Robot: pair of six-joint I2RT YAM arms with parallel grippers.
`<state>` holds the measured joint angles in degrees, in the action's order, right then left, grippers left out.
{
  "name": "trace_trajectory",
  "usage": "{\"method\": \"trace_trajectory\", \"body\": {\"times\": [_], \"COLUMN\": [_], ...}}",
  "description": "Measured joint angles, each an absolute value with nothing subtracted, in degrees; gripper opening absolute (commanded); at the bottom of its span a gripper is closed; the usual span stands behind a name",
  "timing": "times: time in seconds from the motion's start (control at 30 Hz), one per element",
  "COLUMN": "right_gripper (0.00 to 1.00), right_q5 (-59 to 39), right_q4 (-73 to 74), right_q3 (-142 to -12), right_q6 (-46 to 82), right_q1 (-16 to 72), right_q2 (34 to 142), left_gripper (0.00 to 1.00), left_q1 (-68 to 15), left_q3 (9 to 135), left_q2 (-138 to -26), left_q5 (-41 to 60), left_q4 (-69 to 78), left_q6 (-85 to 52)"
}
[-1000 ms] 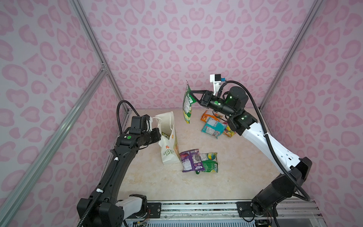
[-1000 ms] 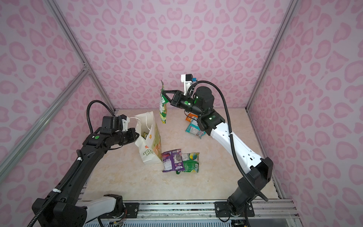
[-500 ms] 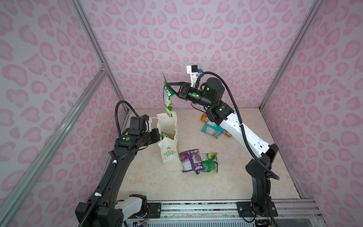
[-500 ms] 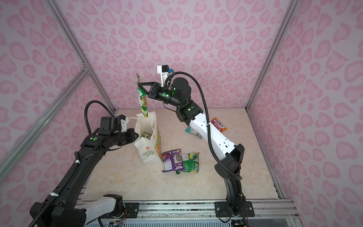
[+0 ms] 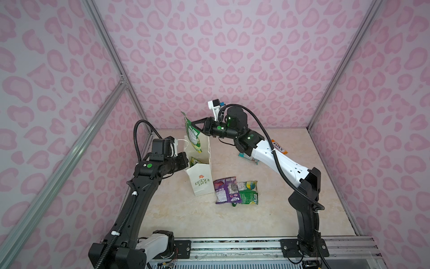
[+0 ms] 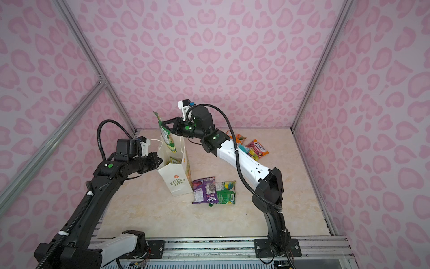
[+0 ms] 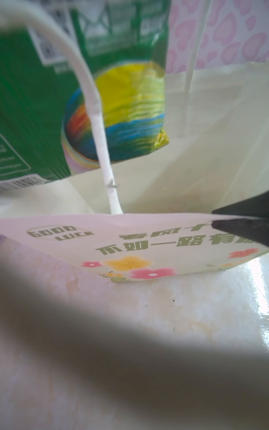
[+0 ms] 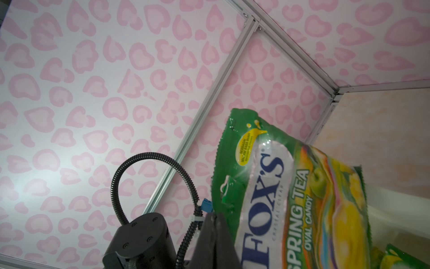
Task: Place the snacks into the paper bag
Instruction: 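Lift the green packet with the right gripper and carry it over the bag, then lower the green packet into the bag and open the right gripper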
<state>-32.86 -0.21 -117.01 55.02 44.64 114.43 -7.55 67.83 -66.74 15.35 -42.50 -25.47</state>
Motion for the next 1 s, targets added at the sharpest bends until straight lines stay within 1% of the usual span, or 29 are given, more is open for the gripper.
{"method": "trace_trajectory", "body": {"times": [0.33,1.0], "right_gripper": [0.0,0.0], "right_q5": [-30.35,-29.3], "right_q4": [1.45,-0.47], "right_q3": [-106.69,-107.02], "right_q6": [53.06,50.06], "right_q1": [44.73,47.51], "right_q2": [108.73,105.47], "left_gripper": [0.04,0.04], "left_q1": [-7.38,-7.07], "left_q3": [67.75,67.75], "left_q2": [-66.78,-67.26], "left_q5": [15.18,15.44], "left_q4": [-42.85,-42.78], "left_q6": [-25.47,-25.47]}}
